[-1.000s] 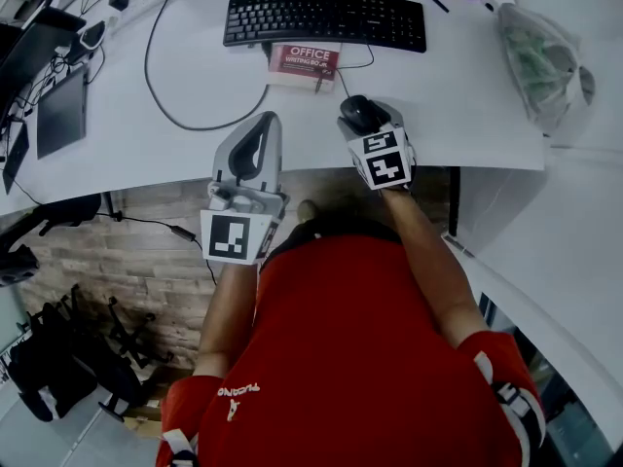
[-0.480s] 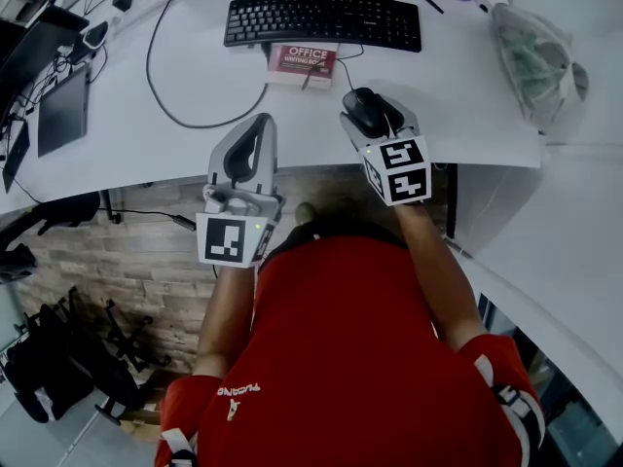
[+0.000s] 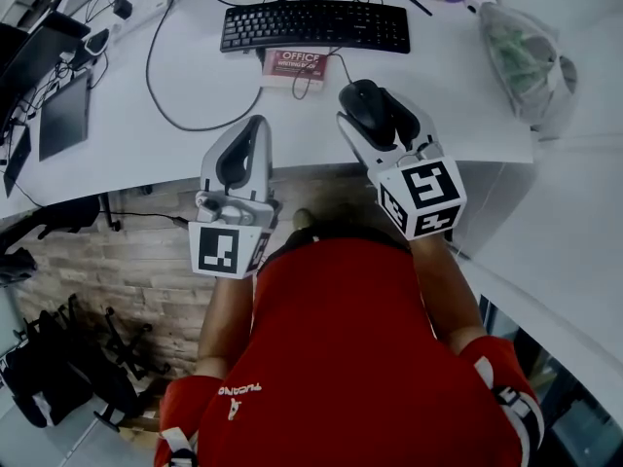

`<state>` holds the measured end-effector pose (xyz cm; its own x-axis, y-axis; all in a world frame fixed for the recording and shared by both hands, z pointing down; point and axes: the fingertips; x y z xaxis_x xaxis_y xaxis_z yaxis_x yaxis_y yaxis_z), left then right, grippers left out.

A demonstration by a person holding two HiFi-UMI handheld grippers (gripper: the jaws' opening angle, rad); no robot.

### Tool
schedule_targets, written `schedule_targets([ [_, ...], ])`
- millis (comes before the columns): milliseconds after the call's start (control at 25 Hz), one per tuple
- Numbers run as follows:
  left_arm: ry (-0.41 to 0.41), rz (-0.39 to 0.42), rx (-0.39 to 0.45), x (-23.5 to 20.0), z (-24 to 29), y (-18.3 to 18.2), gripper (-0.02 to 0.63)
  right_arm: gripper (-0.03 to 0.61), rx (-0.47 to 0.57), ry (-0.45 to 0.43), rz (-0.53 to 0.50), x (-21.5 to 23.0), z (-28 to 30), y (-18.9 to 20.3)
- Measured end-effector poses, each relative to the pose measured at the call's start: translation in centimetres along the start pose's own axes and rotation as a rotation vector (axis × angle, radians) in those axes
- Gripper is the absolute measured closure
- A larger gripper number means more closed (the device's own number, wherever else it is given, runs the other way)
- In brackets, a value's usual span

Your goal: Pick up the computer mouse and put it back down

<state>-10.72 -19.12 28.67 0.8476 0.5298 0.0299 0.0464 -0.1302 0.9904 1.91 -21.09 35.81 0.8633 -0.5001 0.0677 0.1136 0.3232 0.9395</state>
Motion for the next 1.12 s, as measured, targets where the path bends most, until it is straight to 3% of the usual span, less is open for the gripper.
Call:
schedule_targets([
  [640, 0.007, 0.007, 0.035, 1.4, -1.3, -2.9, 0.604, 0.285, 0.157, -0.037, -0.019, -1.7, -5.6, -6.5],
  [1120, 0.014, 0.004, 0.015, 1.4, -1.4, -2.2, 0.604, 0.285, 0.097, -0.015, -0.018, -1.1, -4.0, -3.8],
])
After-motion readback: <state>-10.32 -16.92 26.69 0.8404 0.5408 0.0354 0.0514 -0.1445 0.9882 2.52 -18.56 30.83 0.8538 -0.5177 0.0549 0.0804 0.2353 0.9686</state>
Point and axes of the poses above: the fingertips, and each gripper's own axes: z forward along the fingers, x to its right, y out of its underside, and after that the axes turned 1 degree about z, right-handed
